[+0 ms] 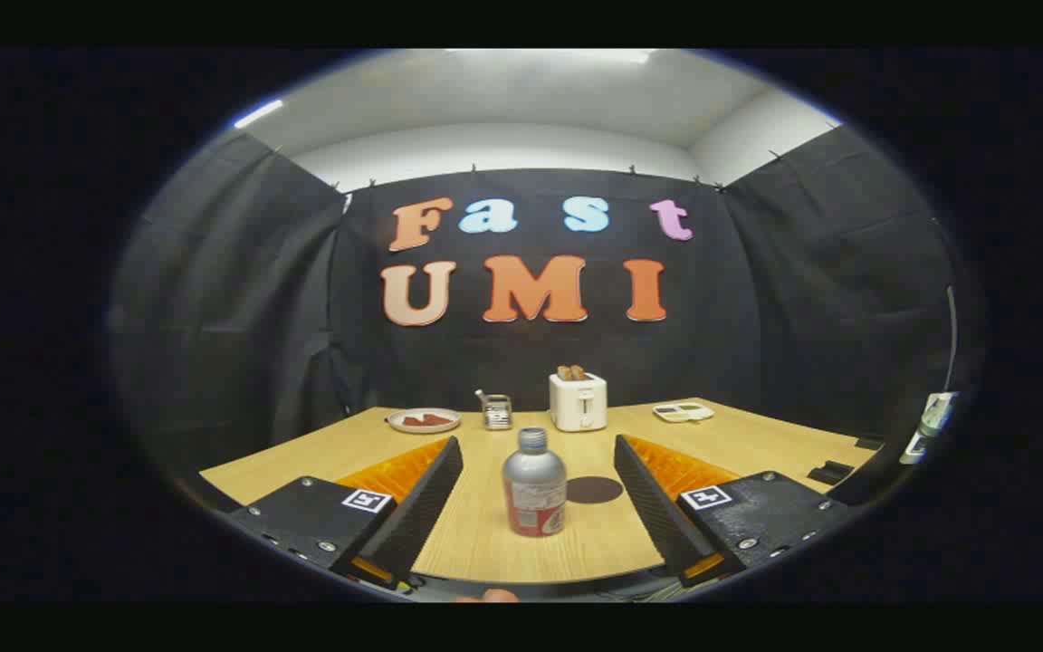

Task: Take the bottle from table, then pour the juice into the cup, finally place the bottle on the coaster

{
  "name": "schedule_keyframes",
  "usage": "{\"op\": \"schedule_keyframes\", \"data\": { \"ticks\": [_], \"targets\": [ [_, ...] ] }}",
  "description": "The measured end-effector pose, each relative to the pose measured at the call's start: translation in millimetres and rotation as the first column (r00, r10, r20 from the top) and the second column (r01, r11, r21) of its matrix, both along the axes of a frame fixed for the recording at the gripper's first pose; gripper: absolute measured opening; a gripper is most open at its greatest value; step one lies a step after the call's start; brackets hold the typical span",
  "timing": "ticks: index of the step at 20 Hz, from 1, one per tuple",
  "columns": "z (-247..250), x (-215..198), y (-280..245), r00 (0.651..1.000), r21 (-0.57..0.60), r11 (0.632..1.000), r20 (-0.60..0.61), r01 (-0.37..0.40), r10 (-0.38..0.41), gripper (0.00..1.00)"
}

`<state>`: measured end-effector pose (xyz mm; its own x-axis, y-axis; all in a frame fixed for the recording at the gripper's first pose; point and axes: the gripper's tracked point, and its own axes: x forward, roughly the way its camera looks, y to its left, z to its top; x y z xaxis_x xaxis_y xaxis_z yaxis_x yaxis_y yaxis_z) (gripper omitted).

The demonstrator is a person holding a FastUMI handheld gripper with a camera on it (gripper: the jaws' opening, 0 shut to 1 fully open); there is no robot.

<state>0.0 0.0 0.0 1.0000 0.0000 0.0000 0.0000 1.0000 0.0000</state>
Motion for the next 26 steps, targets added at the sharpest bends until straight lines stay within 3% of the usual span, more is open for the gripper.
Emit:
{"op": "schedule_keyframes", "data": {
  "ticks": [4,26],
  "targets": [
    [-26,7,6,0.999,-0.035,0.999,-0.048,0.000,-0.001,0.99],
    [-56,51,-22,0.993,-0.021,0.999,-0.107,0.049,-0.051,1.00]
  ]
}}
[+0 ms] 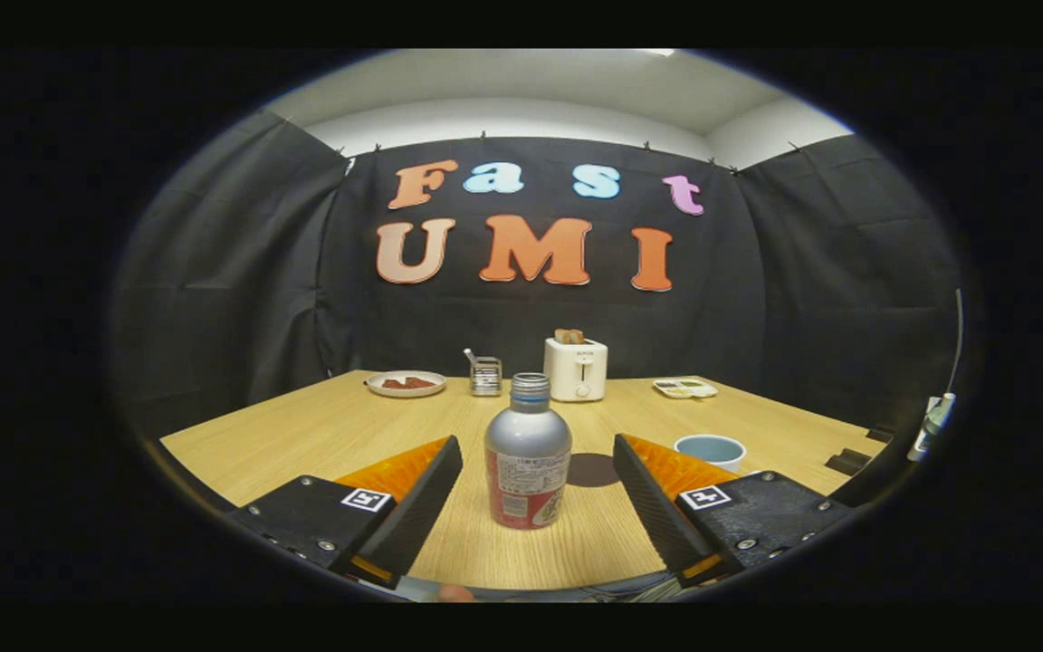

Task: Take the bottle from table, then pour the juice into the cup, finally place the bottle on the coaster

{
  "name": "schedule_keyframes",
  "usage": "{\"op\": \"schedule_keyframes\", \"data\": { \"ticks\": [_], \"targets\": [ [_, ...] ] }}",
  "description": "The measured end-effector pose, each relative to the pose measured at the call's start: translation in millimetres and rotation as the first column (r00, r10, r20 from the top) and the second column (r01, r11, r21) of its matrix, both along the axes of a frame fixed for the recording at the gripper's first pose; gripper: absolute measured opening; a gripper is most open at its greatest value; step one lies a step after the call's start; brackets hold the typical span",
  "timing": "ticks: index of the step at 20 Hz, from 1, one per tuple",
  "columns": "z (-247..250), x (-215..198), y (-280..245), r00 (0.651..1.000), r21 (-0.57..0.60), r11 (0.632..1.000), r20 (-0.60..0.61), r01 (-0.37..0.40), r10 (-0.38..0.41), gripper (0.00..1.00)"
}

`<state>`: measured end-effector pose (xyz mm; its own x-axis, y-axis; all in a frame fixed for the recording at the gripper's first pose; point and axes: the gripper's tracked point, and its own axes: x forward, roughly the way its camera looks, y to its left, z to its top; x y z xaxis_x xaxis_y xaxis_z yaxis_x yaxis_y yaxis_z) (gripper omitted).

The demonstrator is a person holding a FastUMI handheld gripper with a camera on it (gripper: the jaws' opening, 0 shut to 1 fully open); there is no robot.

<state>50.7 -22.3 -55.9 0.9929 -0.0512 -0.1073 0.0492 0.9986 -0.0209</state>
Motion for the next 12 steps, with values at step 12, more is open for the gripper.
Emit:
{"op": "schedule_keyframes", "data": {
  "ticks": [12],
  "targets": [
    [-31,18,-4,0.996,0.031,1.000,-0.086,0.002,0.001,1.00]
  ]
}}
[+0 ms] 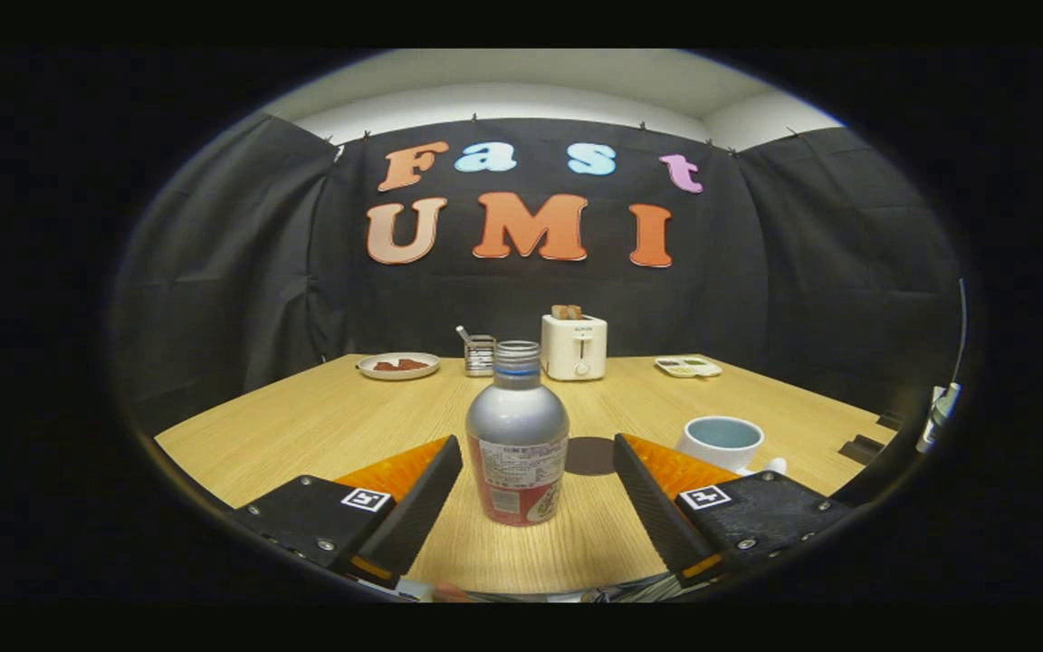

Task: Take the bottle from table, then pour the juice into the cup, finally place the bottle on the coaster

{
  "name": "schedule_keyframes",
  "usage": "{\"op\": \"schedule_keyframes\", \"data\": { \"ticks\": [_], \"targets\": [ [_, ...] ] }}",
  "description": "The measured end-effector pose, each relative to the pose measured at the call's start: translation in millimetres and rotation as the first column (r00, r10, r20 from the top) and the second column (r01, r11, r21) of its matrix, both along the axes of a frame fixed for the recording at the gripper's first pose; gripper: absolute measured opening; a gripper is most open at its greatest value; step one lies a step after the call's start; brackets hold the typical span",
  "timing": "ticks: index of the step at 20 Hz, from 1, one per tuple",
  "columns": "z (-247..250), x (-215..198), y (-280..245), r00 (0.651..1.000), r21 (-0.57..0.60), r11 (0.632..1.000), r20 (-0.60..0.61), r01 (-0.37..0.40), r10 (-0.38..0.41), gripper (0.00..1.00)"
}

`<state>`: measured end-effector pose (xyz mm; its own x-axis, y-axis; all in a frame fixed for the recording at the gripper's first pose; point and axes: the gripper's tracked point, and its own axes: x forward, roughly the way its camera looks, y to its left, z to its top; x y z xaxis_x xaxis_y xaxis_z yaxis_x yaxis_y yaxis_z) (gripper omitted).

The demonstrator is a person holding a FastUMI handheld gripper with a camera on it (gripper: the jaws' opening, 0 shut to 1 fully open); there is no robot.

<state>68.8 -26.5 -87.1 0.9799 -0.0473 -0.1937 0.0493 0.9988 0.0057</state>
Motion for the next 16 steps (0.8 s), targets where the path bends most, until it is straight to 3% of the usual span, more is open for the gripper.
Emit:
{"op": "schedule_keyframes", "data": {
  "ticks": [16],
  "targets": [
    [-54,17,10,0.988,0.003,1.000,-0.152,-0.024,0.024,1.00]
  ]
}}
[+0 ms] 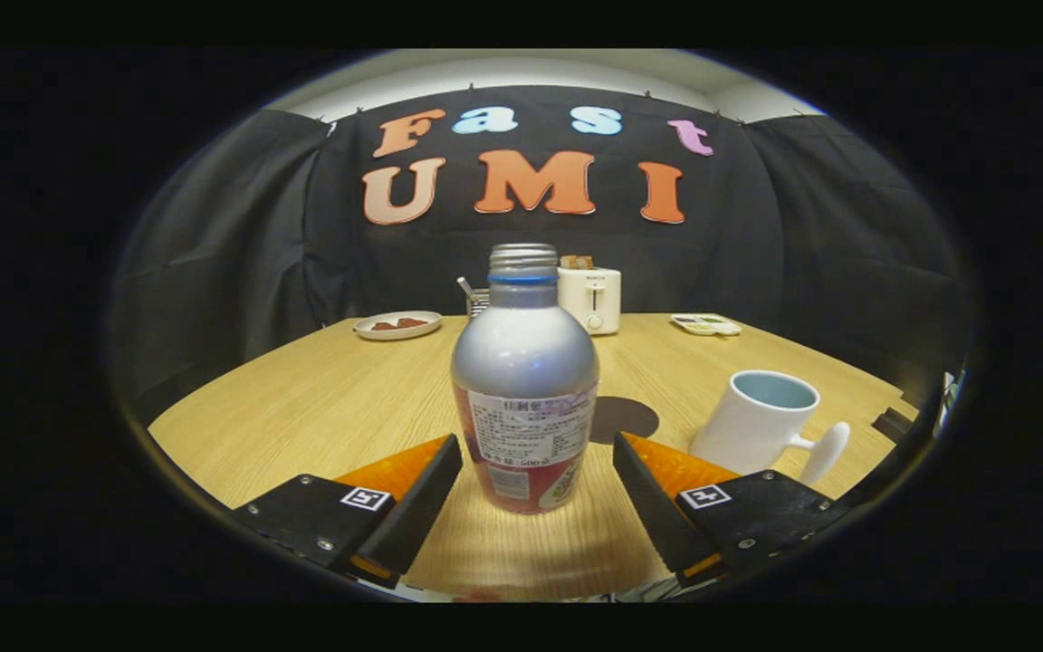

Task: Take the bottle from table, then pour the juice into the cup, finally place the bottle on the coaster

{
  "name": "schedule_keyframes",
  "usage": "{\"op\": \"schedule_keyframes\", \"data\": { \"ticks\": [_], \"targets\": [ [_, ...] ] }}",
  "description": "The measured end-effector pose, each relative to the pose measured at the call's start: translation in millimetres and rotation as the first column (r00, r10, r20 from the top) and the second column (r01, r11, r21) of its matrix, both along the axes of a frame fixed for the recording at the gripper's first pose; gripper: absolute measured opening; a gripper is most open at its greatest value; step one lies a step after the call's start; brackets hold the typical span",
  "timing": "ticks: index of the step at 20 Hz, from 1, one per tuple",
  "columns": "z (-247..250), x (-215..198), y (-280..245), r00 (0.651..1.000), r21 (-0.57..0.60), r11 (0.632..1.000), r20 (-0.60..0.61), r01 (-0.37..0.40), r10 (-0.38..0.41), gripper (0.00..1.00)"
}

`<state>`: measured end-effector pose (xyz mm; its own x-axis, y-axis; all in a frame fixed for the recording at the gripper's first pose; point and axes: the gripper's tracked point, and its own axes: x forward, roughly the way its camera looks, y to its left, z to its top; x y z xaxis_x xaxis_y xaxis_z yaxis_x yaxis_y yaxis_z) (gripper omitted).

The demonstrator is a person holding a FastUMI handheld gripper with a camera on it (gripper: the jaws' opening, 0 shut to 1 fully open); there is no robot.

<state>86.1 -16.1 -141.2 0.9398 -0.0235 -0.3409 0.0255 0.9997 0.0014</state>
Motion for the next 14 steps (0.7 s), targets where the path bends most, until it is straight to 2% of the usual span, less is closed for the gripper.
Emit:
{"op": "schedule_keyframes", "data": {
  "ticks": [6,8,11,14],
  "targets": [
    [-5,10,2,1.000,-0.011,1.000,-0.004,-0.003,0.003,0.99],
    [-8,14,4,1.000,-0.005,1.000,-0.007,-0.012,0.012,0.95],
    [-8,17,5,1.000,0.023,1.000,0.014,-0.015,0.014,0.80],
    [-9,20,6,1.000,0.024,1.000,0.008,-0.007,0.007,0.79]
  ]
}}
